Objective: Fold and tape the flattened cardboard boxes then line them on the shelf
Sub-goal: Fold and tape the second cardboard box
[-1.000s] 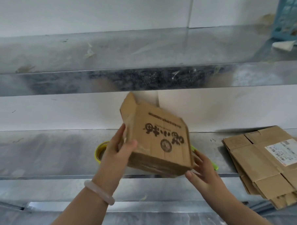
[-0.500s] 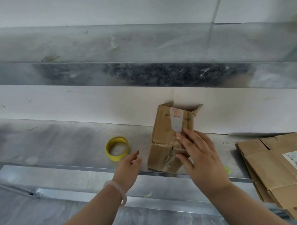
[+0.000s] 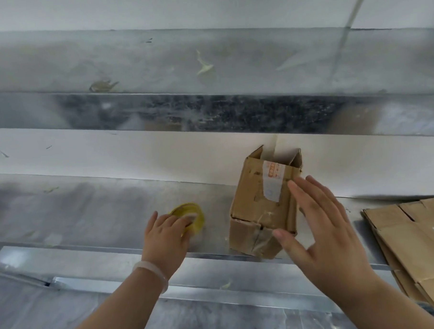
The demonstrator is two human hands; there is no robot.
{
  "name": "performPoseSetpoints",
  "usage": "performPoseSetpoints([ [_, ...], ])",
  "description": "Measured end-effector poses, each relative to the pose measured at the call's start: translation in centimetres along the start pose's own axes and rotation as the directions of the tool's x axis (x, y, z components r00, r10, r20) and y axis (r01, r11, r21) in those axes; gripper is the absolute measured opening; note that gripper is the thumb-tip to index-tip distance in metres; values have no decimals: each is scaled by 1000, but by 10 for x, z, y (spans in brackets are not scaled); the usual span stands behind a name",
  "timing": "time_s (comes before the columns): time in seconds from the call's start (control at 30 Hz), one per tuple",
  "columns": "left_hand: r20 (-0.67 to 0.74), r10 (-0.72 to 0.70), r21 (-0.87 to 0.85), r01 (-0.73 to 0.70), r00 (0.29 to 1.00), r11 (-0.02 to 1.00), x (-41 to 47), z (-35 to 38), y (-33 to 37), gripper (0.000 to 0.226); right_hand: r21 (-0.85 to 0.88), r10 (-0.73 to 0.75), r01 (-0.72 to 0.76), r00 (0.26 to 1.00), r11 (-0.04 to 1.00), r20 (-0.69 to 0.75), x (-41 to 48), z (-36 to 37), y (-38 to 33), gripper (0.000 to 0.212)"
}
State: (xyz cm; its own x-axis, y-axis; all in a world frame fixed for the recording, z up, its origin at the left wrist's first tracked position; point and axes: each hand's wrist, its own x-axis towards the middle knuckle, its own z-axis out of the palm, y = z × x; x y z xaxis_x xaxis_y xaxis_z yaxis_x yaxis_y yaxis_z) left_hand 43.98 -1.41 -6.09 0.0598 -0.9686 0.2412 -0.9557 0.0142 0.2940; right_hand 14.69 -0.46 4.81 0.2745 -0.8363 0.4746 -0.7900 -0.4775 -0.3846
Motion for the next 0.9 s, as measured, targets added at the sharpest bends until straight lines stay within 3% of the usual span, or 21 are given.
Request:
performPoseSetpoints([
  [0.07, -72, 47, -127, -56, 996, 990, 2, -21, 12, 28, 21, -96, 97, 995, 995, -40, 13, -2, -18, 57],
  [0.13, -160, 104, -228, -139, 982, 964, 2, -48, 26, 26, 11, -153, 153, 988, 988, 18, 26, 1, -38, 51],
  [0.27, -286, 211, -288, -294, 935, 912, 6, -95, 51, 22, 33, -63, 58, 981, 998, 184, 47, 13, -70, 56],
  [0.37, -278, 268, -285, -346, 922, 894, 9, -112, 63, 24, 119, 50, -75, 978, 990, 201, 53, 13, -78, 40],
  [0.47, -260, 328, -278, -396, 908, 875, 11, -117, 68, 24, 213, 149, -163, 986, 963, 78, 52, 8, -77, 18],
  [0.63, -184, 444, -199, -476, 877, 857, 14, -125, 72, 36, 197, 191, -228, 963, 954, 189, 46, -1, -77, 6],
  [0.7, -145, 437, -173, -458, 888, 872, 17, -130, 74, 41, 269, 235, -294, 944, 917, 230, 44, -8, -79, 8],
  [0.8, -34, 287, -181, -288, 957, 940, 27, -140, 75, 56, 354, 271, -353, 926, 866, 263, 39, -16, -85, 13],
  [0.9, 23, 232, -192, -223, 973, 956, 31, -144, 75, 62, 517, 352, -454, 891, 726, 287, 40, -19, -87, 16],
])
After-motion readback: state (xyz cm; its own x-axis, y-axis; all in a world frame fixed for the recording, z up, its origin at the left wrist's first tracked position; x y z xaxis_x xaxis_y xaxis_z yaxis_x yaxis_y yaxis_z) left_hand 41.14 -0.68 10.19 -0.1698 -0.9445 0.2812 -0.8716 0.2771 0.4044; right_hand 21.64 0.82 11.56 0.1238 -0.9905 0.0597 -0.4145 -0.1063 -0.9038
